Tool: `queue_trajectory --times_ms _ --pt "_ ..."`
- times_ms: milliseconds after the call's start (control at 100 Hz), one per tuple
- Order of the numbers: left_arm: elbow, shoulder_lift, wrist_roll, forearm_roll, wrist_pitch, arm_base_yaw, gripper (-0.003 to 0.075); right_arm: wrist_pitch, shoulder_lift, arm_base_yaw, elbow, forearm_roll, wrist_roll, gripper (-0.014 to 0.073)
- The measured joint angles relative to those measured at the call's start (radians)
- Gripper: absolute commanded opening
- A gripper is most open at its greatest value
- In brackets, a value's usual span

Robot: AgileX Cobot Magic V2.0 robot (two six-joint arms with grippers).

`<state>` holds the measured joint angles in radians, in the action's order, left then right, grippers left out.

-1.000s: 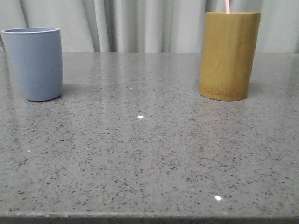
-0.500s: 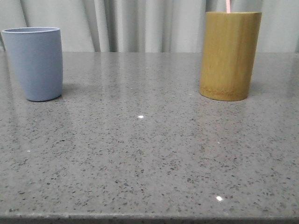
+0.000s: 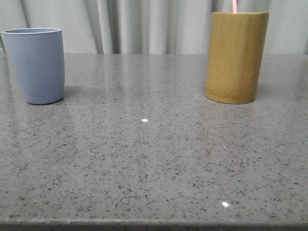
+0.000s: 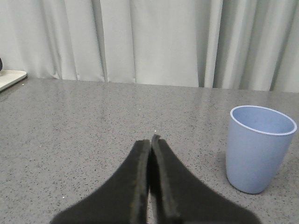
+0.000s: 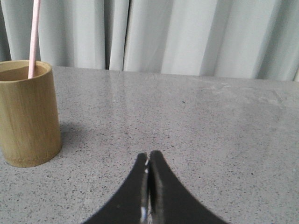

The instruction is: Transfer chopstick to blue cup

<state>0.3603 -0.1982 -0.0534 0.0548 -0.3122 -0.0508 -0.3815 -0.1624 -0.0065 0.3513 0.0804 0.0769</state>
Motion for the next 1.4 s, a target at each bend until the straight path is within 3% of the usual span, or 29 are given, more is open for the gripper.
queue_trajectory --times_ms 130,350,440,850,1010,1150,1300,1400 --pt "0.110 -0.134 0.000 0.000 -0.059 0.000 0.0015 -0.078 -0.124 0.000 0.119 -0.004 0.000 -0.0023" --pt "0.222 -0.308 0.000 0.000 -0.090 0.000 0.0356 -0.149 -0.322 0.000 0.249 -0.039 0.000 0.0308" --pt "0.240 -0.347 -0.002 0.000 -0.090 0.000 0.0435 -0.153 -0.370 0.000 0.268 -0.043 0.000 0.0373" --pt "0.258 -0.372 -0.002 0.000 -0.086 0.000 0.0386 -0.150 -0.403 0.000 0.272 -0.044 0.000 0.0368" --pt "0.331 -0.429 -0.002 0.000 -0.163 0.000 0.0386 -0.150 -0.403 0.000 0.272 -0.044 0.000 0.0368" --pt "0.440 -0.531 0.025 0.014 -0.272 0.000 0.0400 -0.150 -0.403 0.000 0.272 -0.044 0.001 0.0368" --pt "0.547 -0.652 0.096 0.081 -0.324 0.000 0.0485 -0.150 -0.403 0.000 0.272 -0.045 0.001 0.0368" --pt "0.612 -0.727 0.137 0.133 -0.346 0.000 0.0501 -0.150 -0.403 0.000 0.272 -0.045 0.001 0.0368"
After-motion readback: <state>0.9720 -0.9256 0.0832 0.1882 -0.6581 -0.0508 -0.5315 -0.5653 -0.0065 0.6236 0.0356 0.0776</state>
